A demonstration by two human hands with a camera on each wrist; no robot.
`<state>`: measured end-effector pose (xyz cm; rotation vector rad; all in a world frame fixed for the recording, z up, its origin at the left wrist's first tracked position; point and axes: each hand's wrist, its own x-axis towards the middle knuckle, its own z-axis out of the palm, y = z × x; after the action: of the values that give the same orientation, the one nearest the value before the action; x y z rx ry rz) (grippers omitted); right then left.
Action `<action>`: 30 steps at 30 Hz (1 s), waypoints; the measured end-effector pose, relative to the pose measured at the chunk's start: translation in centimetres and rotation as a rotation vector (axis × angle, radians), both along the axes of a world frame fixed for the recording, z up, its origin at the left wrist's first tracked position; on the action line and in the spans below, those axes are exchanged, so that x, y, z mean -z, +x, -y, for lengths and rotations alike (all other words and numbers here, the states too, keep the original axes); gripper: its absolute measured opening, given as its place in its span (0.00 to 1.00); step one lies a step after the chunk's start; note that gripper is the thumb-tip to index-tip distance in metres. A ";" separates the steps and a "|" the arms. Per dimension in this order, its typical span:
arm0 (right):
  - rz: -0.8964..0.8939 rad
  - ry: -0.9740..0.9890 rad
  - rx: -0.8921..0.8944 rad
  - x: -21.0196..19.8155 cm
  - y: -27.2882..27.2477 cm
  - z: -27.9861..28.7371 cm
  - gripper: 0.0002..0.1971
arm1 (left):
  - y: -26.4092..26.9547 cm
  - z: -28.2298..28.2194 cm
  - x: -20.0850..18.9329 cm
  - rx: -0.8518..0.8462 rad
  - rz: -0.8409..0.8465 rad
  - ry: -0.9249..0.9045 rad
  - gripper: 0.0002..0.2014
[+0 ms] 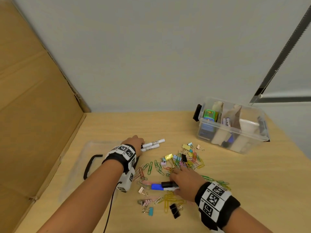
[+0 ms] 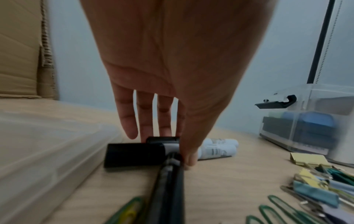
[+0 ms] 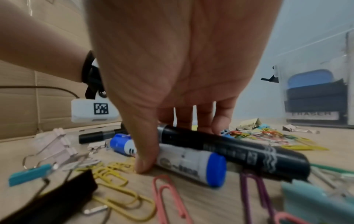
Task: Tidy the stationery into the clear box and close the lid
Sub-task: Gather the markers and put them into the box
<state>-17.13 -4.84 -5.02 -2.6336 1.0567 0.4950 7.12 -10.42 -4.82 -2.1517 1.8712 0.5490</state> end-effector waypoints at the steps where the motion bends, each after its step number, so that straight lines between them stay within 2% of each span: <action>1: -0.004 -0.015 0.001 0.1 0.1 -0.1 0.21 | 0.1 0.1 0.1 -0.005 -0.008 0.004 0.22; 4: 0.011 -0.031 0.024 0.2 0.2 -0.6 0.20 | 0.1 0.6 0.3 -0.002 -0.038 0.025 0.23; 8: 0.067 -0.038 0.073 -0.2 -0.1 -0.9 0.15 | -0.2 1.0 -0.2 0.028 -0.023 0.057 0.18; 13: 0.234 -0.015 0.143 -1.7 -0.9 -0.9 0.13 | -0.1 0.5 -0.8 0.018 -0.037 0.064 0.16; 18: 0.453 0.004 0.226 -3.7 -2.5 -0.5 0.11 | 0.8 -1.0 -1.4 -0.167 -0.210 -0.072 0.12; 21: 0.473 0.014 0.251 -4.6 -3.7 0.1 0.11 | 1.4 -2.8 -1.5 -0.277 -0.354 -0.146 0.11; 23: 0.475 0.028 0.269 -5.0 -4.2 0.4 0.11 | 1.6 -4.4 -1.3 -0.322 -0.389 -0.167 0.10; 26: 0.434 0.042 0.262 -5.5 -4.4 0.8 0.10 | 1.2 -6.7 -1.1 -0.352 -0.398 -0.183 0.07; 30: 0.456 0.025 0.258 -6.3 -4.6 1.5 0.07 | -0.2 -9.5 -0.9 -0.371 -0.323 -0.182 0.06</action>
<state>-21.74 -6.31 1.27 -2.3687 1.1911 -0.1422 6.92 -0.96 -3.93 -2.6931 1.7286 0.8755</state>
